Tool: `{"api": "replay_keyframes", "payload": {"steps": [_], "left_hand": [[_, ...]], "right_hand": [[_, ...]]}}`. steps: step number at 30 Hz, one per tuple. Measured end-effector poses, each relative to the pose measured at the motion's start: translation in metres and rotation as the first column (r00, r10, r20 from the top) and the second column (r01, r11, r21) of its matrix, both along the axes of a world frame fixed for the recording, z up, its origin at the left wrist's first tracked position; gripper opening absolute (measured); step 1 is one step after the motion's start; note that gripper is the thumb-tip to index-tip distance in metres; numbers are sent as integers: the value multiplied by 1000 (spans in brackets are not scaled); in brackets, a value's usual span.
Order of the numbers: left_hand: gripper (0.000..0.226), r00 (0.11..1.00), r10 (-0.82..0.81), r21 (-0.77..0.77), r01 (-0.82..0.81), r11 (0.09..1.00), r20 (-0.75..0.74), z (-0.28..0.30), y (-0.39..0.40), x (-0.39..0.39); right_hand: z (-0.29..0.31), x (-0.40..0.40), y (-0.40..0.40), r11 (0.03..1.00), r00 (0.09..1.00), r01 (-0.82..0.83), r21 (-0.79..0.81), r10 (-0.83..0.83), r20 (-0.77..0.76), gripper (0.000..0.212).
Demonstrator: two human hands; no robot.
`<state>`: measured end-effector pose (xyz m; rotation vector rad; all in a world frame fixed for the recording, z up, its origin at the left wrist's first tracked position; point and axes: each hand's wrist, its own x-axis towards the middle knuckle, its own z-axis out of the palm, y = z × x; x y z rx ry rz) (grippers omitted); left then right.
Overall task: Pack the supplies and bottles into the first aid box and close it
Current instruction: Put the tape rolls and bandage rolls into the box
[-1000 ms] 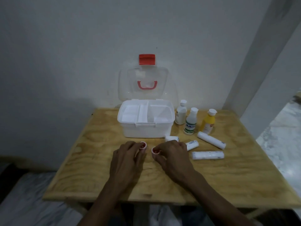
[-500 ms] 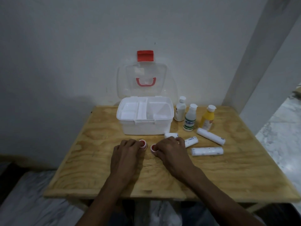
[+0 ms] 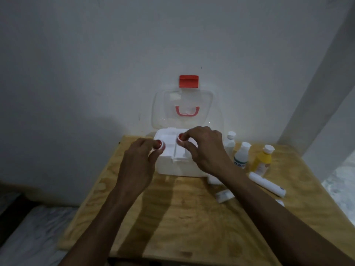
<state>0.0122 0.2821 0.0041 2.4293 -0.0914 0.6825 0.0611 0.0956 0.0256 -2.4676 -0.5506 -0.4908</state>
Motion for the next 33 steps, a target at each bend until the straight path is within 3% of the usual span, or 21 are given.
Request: {"api": "replay_keyframes", "payload": {"steps": [13,26,33], "left_hand": [[19,973,43,269,20,963,-229,5,17,106],[25,913,-52,147,121,982,-404,6,19,121],[26,933,-60,164,125,978,-355,10,18,112]], "right_hand": [[-13,98,49,976,994,-24,-214,1,-107,21],[-12,106,48,941,984,-63,-334,2,-180,24],[-7,100,45,943,984,-67,-327,8,-179,23]]}}
